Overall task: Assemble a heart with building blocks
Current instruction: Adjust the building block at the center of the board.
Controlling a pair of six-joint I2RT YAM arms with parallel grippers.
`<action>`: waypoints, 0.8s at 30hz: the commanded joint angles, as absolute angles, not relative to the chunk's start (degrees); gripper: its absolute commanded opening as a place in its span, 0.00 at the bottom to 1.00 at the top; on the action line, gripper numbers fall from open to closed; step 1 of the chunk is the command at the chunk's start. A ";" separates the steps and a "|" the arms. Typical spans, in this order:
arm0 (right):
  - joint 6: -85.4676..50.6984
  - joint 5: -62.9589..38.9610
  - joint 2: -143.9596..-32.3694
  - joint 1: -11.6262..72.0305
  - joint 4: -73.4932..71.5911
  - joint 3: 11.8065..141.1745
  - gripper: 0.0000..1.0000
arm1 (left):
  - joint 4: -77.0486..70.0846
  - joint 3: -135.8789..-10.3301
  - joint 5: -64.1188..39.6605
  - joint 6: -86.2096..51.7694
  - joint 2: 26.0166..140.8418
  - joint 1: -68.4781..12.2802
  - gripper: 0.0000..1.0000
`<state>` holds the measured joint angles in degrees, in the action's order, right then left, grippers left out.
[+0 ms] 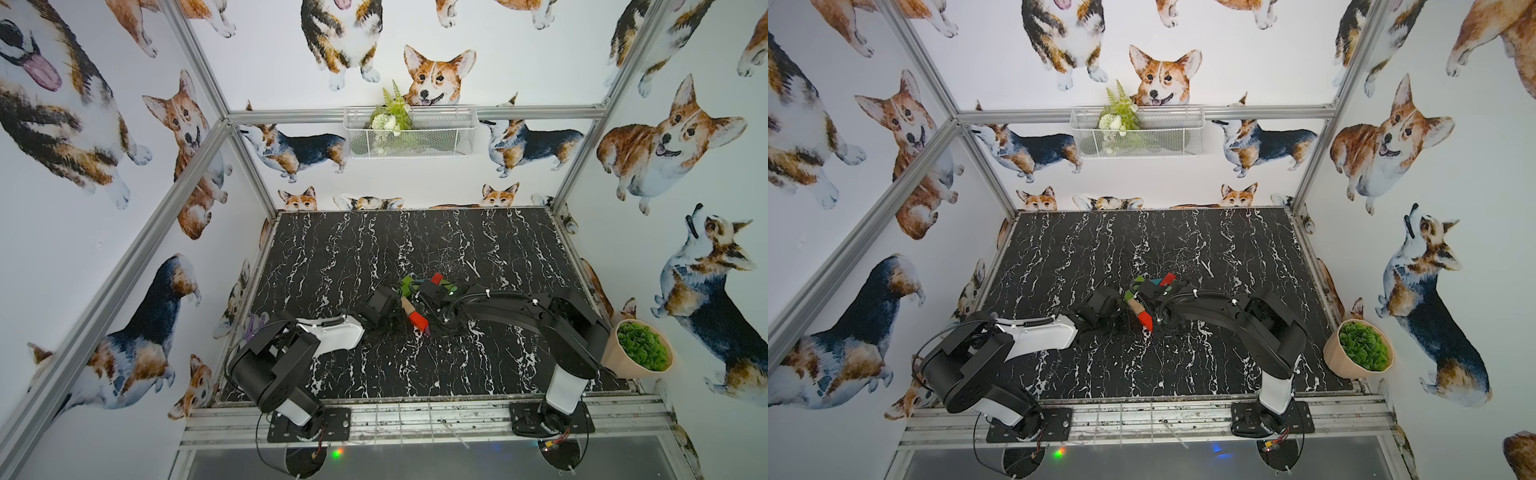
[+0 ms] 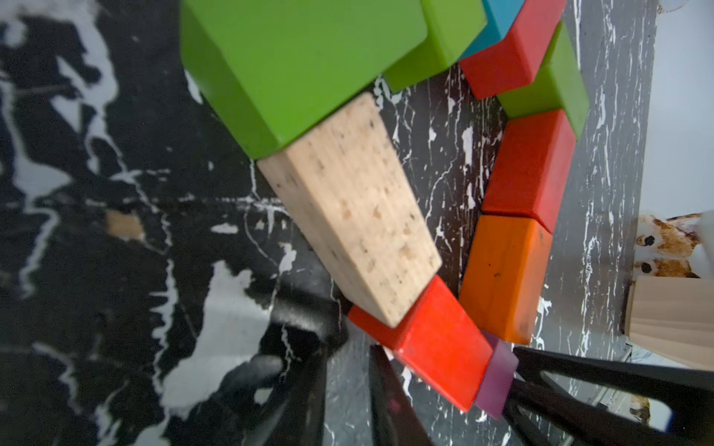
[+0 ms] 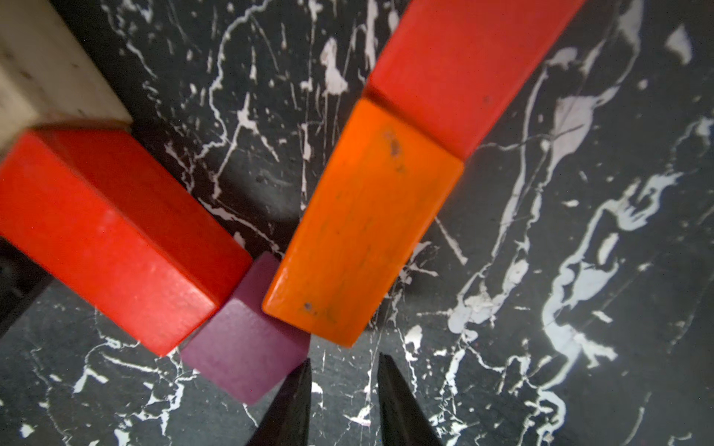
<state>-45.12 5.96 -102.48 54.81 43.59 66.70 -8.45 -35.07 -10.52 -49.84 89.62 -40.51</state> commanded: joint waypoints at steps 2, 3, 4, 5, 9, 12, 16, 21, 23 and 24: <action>-46.42 5.84 -101.77 54.93 44.13 66.27 0.33 | -9.40 -35.51 -10.37 -49.57 90.63 -40.33 0.25; -46.41 5.85 -101.69 54.93 44.12 66.18 0.34 | -9.40 -35.60 -10.37 -49.57 90.78 -40.32 0.25; -46.41 5.83 -101.69 54.93 44.12 66.10 0.34 | -9.48 -35.60 -10.37 -49.57 90.79 -40.34 0.25; -46.53 5.77 -101.69 54.93 44.12 66.01 0.34 | -9.58 -35.58 -10.37 -49.65 90.75 -40.34 0.25; -46.49 5.55 -101.67 55.02 44.03 65.92 0.34 | -9.01 -35.10 -10.28 -49.75 89.73 -40.34 0.25; -46.55 5.74 -101.62 55.02 43.95 66.05 0.34 | -7.62 -33.97 -10.02 -50.01 87.65 -40.34 0.25; -46.48 5.58 -102.35 55.02 43.42 66.42 0.34 | -3.85 -32.22 -8.96 -49.60 82.16 -40.31 0.25; -46.44 5.68 -102.98 55.01 43.28 67.17 0.34 | 3.56 -31.39 -6.72 -48.19 72.94 -40.34 0.27; -46.28 6.17 -102.83 55.02 43.87 67.41 0.34 | 5.16 -30.88 -6.27 -47.99 70.16 -40.32 0.29; -46.12 6.38 -102.63 55.02 44.74 67.63 0.34 | 5.72 -30.47 -6.17 -47.99 68.89 -40.31 0.29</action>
<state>-45.19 5.76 -102.85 54.87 43.38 66.87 0.56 -31.31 -8.10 -48.60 72.01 -40.47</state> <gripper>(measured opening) 0.336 0.286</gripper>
